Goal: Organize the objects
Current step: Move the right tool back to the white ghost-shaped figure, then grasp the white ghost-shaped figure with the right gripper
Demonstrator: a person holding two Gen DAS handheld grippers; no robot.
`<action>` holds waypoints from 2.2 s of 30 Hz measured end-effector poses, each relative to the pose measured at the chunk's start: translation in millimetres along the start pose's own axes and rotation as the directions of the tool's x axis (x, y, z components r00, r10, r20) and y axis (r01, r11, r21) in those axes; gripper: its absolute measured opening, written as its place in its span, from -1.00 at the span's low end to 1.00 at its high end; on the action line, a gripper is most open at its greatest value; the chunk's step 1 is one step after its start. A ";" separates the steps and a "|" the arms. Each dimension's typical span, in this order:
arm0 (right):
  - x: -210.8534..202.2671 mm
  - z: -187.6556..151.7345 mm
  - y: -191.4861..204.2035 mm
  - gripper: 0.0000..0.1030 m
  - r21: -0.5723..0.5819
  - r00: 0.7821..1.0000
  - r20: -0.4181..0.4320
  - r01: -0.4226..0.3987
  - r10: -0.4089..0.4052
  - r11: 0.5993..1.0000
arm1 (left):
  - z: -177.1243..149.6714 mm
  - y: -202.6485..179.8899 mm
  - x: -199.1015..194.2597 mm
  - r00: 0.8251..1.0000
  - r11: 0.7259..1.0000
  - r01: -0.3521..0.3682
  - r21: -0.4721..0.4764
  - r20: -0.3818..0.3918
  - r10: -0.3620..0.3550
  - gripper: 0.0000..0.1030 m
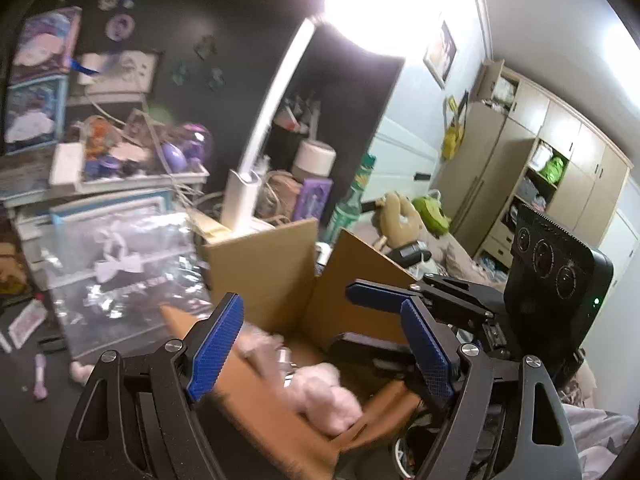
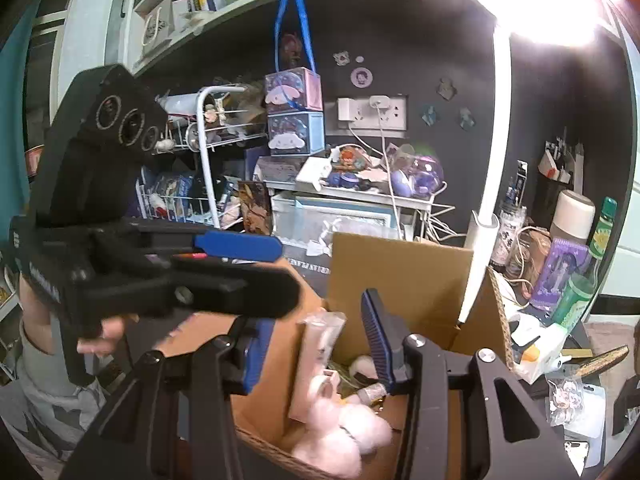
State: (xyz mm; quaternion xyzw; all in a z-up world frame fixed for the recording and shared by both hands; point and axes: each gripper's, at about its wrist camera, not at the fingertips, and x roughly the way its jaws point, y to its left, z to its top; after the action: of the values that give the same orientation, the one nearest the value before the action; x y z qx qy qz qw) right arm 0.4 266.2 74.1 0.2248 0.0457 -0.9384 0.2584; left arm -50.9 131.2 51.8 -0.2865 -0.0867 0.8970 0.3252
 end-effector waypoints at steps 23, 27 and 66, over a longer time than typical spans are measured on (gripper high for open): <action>108.5 17.8 186.2 -0.19 -0.193 0.957 -0.180 -0.263 0.229 0.945 | -113.3 154.7 -159.1 0.939 0.920 -0.287 -0.268 0.109 0.325 0.63; 152.6 4.8 191.0 -0.19 -0.135 0.934 -0.270 -0.276 0.233 0.951 | -132.5 175.1 -152.5 0.945 0.908 -0.286 -0.305 0.069 0.320 0.63; 260.5 -23.8 132.5 -0.65 0.022 0.918 -0.386 -0.092 0.093 0.996 | -141.1 199.1 -125.7 0.963 0.905 -0.257 -0.339 -0.015 0.268 0.63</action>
State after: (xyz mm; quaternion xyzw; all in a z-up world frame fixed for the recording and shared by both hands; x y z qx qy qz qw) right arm -122.5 35.8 -59.2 0.4078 0.0837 -0.8624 0.2878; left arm 1.9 -106.6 -74.6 -0.3327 -0.2053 0.9088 0.1459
